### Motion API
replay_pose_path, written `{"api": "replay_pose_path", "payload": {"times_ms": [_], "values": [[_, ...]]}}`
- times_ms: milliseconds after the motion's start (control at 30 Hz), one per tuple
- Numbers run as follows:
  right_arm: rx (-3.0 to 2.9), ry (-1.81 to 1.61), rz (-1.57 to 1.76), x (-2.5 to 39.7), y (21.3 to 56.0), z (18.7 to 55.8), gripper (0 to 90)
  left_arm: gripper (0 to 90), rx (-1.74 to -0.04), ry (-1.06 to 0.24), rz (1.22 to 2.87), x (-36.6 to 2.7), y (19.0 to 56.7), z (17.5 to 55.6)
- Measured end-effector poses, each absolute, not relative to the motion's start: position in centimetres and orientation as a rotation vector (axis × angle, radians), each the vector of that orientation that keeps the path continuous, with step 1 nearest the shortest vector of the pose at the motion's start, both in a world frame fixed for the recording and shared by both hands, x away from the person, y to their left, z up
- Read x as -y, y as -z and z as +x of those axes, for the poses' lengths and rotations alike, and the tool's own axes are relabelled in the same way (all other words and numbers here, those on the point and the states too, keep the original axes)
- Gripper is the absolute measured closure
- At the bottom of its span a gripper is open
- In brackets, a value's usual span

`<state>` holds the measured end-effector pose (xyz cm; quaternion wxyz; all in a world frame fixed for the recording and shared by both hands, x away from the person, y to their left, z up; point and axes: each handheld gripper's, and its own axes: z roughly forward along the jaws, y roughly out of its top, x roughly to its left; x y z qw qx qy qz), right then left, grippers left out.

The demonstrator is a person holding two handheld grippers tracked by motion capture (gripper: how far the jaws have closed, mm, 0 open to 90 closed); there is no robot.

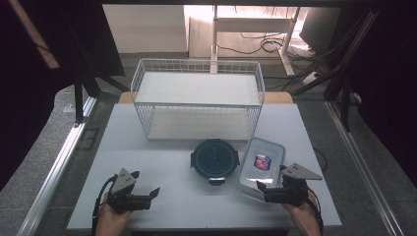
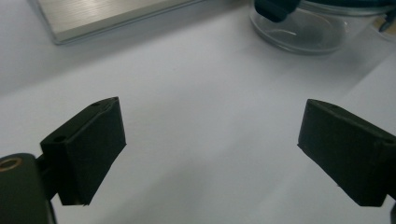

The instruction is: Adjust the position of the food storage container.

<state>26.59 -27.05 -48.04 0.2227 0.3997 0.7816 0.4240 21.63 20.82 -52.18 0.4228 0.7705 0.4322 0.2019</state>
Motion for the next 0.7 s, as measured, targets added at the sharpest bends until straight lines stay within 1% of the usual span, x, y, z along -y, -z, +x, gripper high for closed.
{"api": "replay_pose_path", "payload": {"times_ms": [233, 333, 467, 533, 700], "values": [[-2.152, -1.137, 1.074, 27.07, 47.94, 26.61, 0.0, 6.3, -1.039, -0.562, 1.909, -20.77, 52.21, 21.47], [-2.152, -1.136, 1.105, 27.09, 48.0, 26.76, 0.0, 5.7, -1.048, -0.531, 1.867, -21.18, 52.38, 21.61], [-2.152, -1.13, 1.127, 27.11, 48.13, 26.85, 0.0, 5.7, -1.057, -0.509, 1.852, -21.3, 52.41, 21.66], [-2.152, -1.131, 1.134, 27.1, 48.09, 26.87, 0.0, 5.8, -1.06, -0.468, 1.848, -21.25, 52.4, 21.68], [-2.156, -1.13, 1.152, 27.07, 48.06, 26.91, 0.0, 5.9, -1.058, -0.455, 1.869, -21.02, 52.41, 21.67]]}}
